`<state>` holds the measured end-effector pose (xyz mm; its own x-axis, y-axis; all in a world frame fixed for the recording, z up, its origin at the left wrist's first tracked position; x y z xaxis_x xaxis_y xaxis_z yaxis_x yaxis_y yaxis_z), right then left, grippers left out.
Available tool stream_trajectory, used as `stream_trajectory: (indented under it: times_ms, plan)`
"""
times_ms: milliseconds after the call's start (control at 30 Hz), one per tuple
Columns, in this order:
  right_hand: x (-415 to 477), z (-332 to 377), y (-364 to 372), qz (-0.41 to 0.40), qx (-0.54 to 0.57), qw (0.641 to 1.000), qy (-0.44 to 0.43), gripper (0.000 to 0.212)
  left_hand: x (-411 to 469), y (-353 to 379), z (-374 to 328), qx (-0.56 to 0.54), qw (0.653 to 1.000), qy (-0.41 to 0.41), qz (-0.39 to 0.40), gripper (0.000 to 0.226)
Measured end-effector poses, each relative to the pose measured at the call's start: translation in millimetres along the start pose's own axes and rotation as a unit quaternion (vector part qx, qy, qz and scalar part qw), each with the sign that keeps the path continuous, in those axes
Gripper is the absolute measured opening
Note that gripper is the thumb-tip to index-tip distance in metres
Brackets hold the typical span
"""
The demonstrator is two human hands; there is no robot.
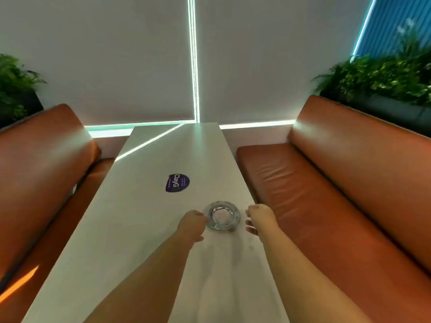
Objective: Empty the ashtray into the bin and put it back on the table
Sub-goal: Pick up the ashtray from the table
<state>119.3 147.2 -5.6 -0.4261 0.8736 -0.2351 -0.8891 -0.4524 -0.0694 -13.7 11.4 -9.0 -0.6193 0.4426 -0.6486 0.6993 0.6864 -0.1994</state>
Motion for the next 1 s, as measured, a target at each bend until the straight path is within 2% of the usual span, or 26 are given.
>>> stream_trajectory:
  times_ms: [133, 200, 267, 333, 433, 600, 833, 1000]
  plan:
    - [44, -36, 14, -0.009, -0.100, 0.995, -0.005, 0.041, 53, 16, 2, -0.014, 0.999, -0.019, -0.046, 0.054]
    - [61, -48, 25, -0.023, -0.152, 0.988, -0.022, 0.043, 80, 22, 4, -0.020, 0.997, -0.007, -0.075, 0.057]
    - [79, -53, 33, -0.030, -0.190, 0.980, -0.053, 0.031, 100, 27, 5, -0.036, 0.995, 0.006, -0.093, 0.047]
    - [87, -59, 42, -0.018, -0.196, 0.978, -0.063, 0.021, 109, 31, 8, -0.057, 0.993, 0.020, -0.097, 0.024]
    - [84, -61, 45, -0.023, -0.141, 0.988, -0.063, 0.018, 111, 31, 9, -0.086, 0.992, 0.038, -0.082, 0.010]
    - [46, -47, 25, -0.006, -0.014, 0.999, -0.036, 0.013, 85, 18, 6, -0.146, 0.989, -0.003, 0.032, 0.023]
    - [-76, -7, -29, 0.003, 0.102, 0.994, -0.027, 0.010, -32, 7, 3, -0.091, 0.987, 0.037, 0.124, 0.024]
    - [-178, 10, -82, -0.037, 0.135, 0.989, -0.050, 0.011, -122, 28, 18, -0.050, 0.980, 0.069, 0.181, 0.021]
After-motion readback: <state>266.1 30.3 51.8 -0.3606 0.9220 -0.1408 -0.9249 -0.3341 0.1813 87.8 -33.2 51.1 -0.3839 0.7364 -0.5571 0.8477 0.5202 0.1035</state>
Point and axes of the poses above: each hand's wrist, its own x-axis towards the middle knuckle, its own y-axis out of the palm, z = x × y, the point moved 2 cm from there along x, towards the middle knuckle, and after that the axes turned 14 degrees about -y, right-handed, at the moved point
